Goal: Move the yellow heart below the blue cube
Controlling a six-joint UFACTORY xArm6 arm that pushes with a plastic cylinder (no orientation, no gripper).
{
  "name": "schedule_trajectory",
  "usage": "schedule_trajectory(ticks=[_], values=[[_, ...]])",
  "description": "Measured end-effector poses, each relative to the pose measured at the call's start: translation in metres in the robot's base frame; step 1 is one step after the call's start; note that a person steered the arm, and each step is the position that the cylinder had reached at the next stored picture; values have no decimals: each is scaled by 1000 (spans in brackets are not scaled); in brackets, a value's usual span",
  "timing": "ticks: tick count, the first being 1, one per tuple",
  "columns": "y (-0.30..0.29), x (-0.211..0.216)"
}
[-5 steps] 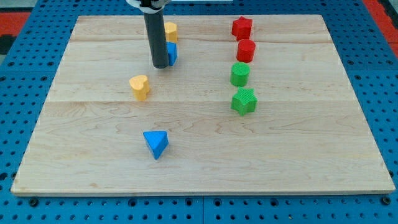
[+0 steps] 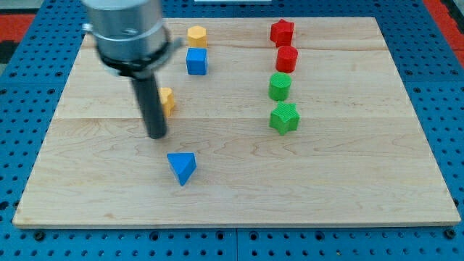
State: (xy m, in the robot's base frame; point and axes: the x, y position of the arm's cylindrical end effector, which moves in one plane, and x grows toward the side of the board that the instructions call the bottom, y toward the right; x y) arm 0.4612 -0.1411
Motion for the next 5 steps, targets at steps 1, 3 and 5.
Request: schedule_trajectory(ticks=[1,3,5], values=[[-4,-43],[24,-27],[32,-36]])
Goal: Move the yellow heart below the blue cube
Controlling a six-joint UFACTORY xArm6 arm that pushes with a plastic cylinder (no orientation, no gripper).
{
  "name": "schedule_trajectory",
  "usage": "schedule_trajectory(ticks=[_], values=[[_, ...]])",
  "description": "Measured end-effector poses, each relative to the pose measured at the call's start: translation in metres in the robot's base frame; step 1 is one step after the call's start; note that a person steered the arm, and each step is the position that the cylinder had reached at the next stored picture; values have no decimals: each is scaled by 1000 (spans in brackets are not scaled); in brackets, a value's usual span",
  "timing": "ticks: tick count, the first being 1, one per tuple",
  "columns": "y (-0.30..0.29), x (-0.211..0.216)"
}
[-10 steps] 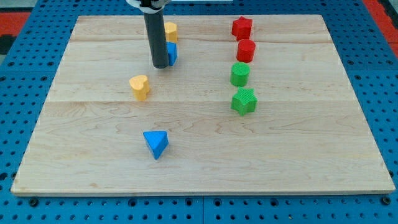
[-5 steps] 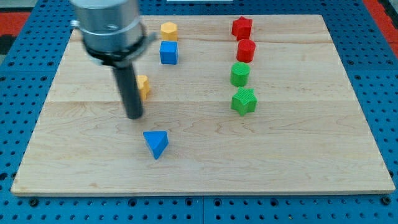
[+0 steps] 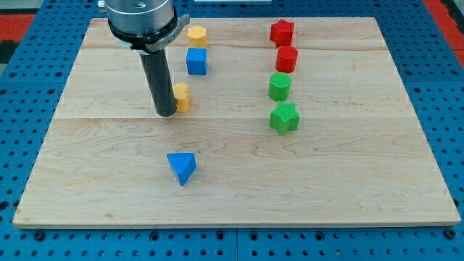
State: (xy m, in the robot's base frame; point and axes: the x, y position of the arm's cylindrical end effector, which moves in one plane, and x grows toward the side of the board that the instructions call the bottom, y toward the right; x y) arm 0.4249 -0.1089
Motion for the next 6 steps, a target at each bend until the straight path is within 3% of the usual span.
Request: schedule_trajectory(ticks=[5,6], values=[[27,-13],[43,30]])
